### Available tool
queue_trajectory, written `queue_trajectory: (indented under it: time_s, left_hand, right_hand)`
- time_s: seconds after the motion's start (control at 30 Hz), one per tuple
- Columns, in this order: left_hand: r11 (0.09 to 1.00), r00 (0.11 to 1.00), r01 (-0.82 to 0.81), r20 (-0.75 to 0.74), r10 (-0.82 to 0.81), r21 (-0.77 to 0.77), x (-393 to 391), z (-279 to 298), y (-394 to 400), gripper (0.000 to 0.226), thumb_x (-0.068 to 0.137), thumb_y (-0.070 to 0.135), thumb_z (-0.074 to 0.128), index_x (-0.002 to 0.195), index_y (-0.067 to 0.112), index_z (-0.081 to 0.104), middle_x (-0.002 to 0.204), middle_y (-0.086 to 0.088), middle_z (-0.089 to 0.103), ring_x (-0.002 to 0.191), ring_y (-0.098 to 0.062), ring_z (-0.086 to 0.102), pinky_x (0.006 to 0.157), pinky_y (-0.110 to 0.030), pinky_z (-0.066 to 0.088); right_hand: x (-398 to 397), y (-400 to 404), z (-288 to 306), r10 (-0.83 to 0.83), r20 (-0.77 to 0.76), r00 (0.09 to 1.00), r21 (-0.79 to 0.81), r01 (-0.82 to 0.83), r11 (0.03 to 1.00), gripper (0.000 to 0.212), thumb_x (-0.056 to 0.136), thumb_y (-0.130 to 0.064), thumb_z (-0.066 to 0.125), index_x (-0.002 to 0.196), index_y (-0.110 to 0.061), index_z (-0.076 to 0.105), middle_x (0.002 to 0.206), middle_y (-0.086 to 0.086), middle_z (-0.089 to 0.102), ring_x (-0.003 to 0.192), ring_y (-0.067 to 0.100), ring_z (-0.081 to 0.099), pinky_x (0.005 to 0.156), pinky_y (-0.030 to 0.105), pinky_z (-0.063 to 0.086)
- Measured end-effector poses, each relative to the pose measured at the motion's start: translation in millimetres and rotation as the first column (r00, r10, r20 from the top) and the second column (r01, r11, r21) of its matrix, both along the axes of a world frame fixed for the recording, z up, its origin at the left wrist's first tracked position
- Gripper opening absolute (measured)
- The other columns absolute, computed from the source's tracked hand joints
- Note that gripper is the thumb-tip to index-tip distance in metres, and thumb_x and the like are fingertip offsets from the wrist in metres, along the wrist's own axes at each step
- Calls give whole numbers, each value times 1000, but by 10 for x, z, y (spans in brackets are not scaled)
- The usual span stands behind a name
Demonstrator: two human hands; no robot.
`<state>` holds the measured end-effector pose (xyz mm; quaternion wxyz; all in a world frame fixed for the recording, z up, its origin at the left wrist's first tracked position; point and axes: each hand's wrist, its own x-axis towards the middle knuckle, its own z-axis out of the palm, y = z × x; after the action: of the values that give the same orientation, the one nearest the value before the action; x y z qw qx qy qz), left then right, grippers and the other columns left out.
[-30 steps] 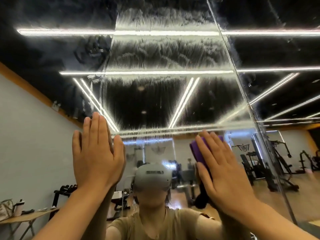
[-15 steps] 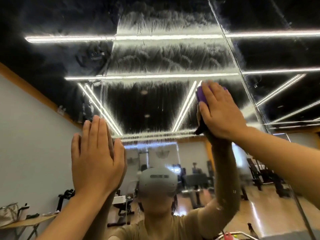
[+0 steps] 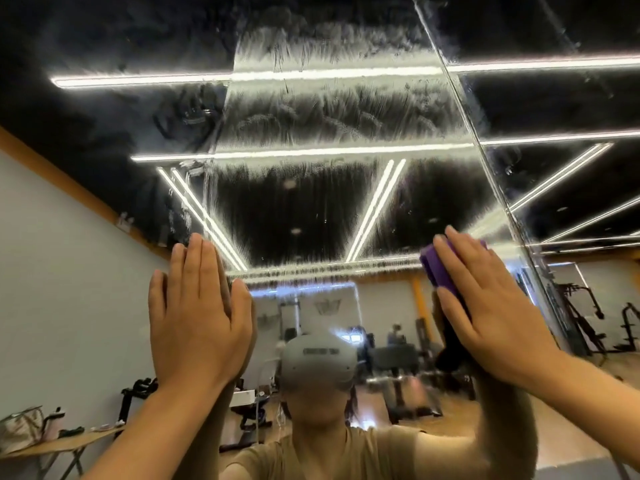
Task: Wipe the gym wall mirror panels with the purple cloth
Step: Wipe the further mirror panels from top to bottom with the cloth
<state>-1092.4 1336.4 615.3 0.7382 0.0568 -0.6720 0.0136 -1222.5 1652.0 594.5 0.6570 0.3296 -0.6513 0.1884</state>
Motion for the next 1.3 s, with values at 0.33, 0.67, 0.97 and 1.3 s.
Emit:
queue_trajectory:
  time_s: [0.33,0.67,0.97,1.3]
  left_hand:
    - [994,1000,-5,3,5,-110,-56,-5,-17,59,102,40,19,158,24,25,167,-1,20,155,-16,9,123,-47,3]
    - [989,999,33,46,-27,-142,-52,11,-16,59,101,37,20,157,25,32,165,3,25,154,-11,13,124,-37,3]
    - [987,996,70,57,-62,-148,-71,14,-11,56,102,43,20,157,27,22,165,4,21,154,-11,11,124,-45,8]
    - [986,999,30,38,-24,-163,-58,14,-4,58,103,42,23,157,21,30,164,0,25,154,-16,15,122,-29,-4]
  right_hand:
    - [-82,136,252,-31,-6,999,39,32,999,60,104,-46,26,160,-30,13,167,-1,17,154,8,4,124,21,-4]
    - [3,202,1691,1,185,983,-206,37,978,59,108,-31,38,161,-12,19,166,16,16,153,31,12,125,39,4]
    - [-23,177,252,55,104,993,-141,-40,989,65,100,-52,30,160,-28,18,168,-2,17,154,18,12,125,45,16]
    - [-43,203,-319,12,44,999,-42,-11,999,64,101,-51,33,161,-34,15,169,-13,9,154,3,3,122,43,11]
